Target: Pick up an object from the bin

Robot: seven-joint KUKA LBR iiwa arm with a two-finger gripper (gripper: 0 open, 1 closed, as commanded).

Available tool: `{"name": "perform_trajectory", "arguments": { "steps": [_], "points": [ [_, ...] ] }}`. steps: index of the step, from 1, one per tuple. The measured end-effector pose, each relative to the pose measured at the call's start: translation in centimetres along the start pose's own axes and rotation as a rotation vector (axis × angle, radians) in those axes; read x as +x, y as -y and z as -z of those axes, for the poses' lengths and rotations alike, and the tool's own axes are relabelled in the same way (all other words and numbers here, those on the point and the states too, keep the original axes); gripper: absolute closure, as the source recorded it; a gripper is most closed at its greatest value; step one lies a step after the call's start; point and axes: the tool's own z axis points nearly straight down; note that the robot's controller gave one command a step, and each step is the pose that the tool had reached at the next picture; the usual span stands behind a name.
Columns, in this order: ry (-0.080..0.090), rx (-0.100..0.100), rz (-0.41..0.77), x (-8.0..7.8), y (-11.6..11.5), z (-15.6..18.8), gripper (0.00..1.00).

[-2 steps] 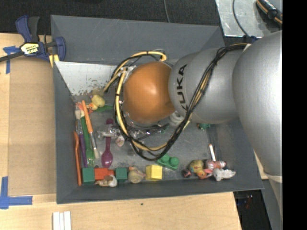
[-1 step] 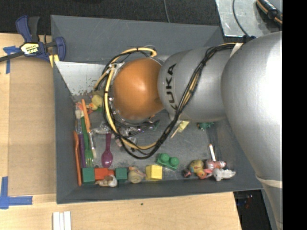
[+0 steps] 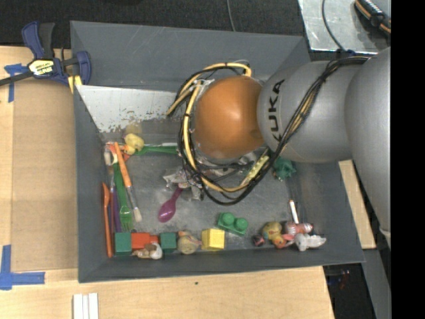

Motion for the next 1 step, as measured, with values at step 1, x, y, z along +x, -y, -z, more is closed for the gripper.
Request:
{"name": "perform_trajectory", "arguments": {
  "steps": [1],
  "points": [
    [-0.001, 0.0, 0.003, -0.08, -0.07, 0.0, 1.0]
  ]
}}
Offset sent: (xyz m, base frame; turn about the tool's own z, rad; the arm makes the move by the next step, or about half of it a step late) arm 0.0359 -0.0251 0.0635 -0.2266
